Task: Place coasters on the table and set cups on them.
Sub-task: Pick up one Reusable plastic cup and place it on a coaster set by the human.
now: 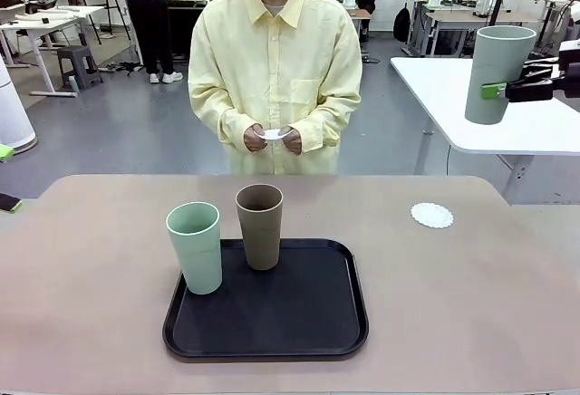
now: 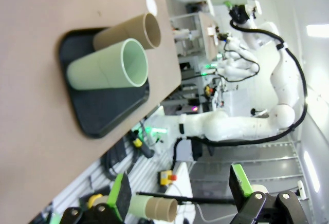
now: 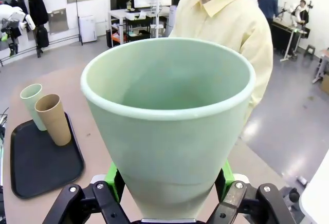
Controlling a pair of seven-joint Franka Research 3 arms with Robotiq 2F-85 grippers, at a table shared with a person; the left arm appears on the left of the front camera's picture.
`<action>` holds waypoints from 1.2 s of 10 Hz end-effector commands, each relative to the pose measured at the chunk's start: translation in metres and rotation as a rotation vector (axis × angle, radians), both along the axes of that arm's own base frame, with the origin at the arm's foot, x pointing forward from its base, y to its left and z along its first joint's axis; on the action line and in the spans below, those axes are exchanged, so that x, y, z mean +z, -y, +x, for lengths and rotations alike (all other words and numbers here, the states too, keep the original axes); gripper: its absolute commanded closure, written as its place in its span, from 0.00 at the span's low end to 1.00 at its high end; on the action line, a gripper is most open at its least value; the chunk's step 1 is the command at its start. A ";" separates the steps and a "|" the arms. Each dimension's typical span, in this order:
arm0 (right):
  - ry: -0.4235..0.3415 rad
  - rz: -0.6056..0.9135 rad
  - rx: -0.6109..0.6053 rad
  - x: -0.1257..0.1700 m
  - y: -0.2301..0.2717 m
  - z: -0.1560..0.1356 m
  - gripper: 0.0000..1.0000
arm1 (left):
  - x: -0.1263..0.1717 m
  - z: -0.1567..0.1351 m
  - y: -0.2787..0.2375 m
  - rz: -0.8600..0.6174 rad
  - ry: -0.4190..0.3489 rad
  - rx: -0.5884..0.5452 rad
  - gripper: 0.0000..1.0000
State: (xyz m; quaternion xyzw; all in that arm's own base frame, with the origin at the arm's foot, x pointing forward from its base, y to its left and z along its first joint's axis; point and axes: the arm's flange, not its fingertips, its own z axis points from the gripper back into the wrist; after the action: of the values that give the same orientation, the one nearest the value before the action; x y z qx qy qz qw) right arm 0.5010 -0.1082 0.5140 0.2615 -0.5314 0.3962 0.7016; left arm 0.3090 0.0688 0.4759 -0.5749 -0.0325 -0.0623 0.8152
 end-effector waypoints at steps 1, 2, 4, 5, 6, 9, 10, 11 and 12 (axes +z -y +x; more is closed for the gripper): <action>0.011 -0.009 -0.003 0.004 0.005 -0.003 0.17 | 0.001 -0.001 -0.002 -0.008 0.011 0.000 0.00; 0.011 -0.009 -0.003 0.004 0.005 -0.003 0.17 | 0.001 -0.001 -0.002 -0.008 0.011 0.000 0.00; 0.011 -0.009 -0.003 0.004 0.005 -0.003 0.17 | 0.001 -0.001 -0.002 -0.008 0.011 0.000 0.00; 0.011 -0.009 -0.003 0.004 0.005 -0.003 0.17 | 0.001 -0.001 -0.002 -0.008 0.011 0.000 0.00; 0.003 -0.003 -0.007 0.001 0.005 -0.002 0.17 | 0.001 -0.001 -0.002 -0.008 0.011 0.000 0.00; -0.016 0.082 0.251 -0.050 0.006 0.038 0.17 | 0.001 -0.001 -0.002 -0.008 0.011 0.000 0.00; -0.032 0.085 0.280 -0.069 0.009 0.049 0.17 | 0.001 -0.001 -0.002 -0.008 0.011 0.000 0.00; -0.034 0.075 0.303 -0.086 0.010 0.054 0.17 | 0.001 -0.001 -0.002 -0.008 0.011 0.000 0.00; 0.001 0.030 0.313 -0.104 0.007 0.051 0.17 | 0.001 -0.001 -0.002 -0.008 0.011 0.000 0.00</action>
State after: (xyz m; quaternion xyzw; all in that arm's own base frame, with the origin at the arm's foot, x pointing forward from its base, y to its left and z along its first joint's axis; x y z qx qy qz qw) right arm 0.5478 -0.1084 0.4071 0.3663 -0.4899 0.4674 0.6382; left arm 0.3090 0.0690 0.4759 -0.5749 -0.0327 -0.0620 0.8152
